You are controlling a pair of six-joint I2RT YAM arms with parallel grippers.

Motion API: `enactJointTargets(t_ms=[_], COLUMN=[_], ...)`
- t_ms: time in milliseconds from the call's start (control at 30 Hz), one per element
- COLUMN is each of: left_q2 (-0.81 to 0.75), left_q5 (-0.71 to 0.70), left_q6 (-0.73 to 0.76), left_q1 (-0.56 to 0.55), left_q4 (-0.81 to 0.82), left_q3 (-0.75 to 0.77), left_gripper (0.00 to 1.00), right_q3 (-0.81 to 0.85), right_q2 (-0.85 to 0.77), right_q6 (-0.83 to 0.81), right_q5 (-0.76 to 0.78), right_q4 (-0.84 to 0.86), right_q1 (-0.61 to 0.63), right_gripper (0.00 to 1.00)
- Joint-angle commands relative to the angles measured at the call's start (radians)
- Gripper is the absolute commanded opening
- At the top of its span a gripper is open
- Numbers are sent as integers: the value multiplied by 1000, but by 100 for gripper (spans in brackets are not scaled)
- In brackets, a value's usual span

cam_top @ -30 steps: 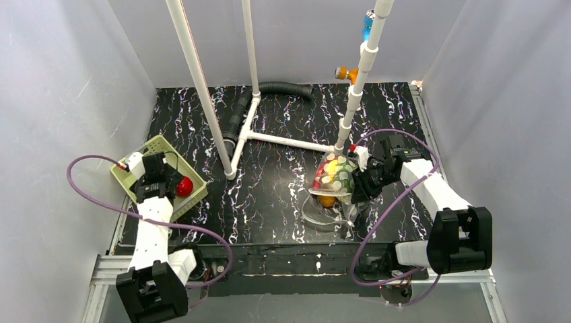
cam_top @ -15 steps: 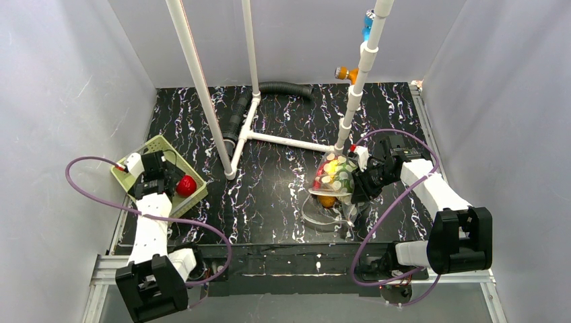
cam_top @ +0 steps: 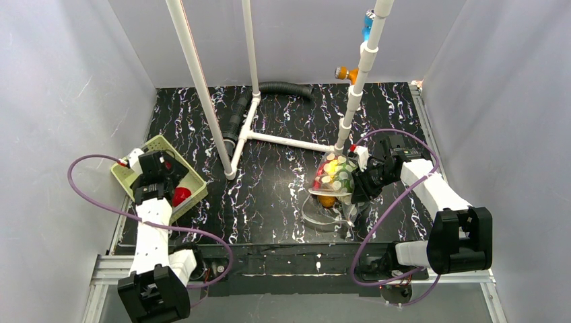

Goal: Open the zip-top bag and remove the fake food
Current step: Place the fake fruit in the bin.

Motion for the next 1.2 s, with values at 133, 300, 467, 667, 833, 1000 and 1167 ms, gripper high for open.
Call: enactJointTargets(t_ms=[133, 300, 467, 667, 833, 1000, 1167], left_q2=[-74, -125, -148, -147, -145, -167, -197], left_q5=[258, 416, 547, 700, 797, 865, 902], left_q6=[95, 125, 137, 124, 96, 56, 19], left_q1=[5, 5, 3, -1, -5, -8, -21], left_q4=[66, 87, 89, 85, 78, 79, 80], left_q3=[-33, -62, -77, -84, -94, -117, -144], left_gripper=[98, 98, 98, 100, 99, 99, 99], right_q3=[42, 43, 45, 47, 47, 48, 48], right_q2=[-19, -19, -16, -17, -17, -18, -19], right_q6=[-20, -26, -33, -41, -47, -50, -52], right_q5=[-33, -39, -45, -52, -59, -65, -69], right_q4=[-16, -22, -28, -35, -37, -41, -42], right_q1=[-8, -9, -9, -10, -10, -10, -9], right_gripper=[35, 35, 35, 36, 36, 36, 36])
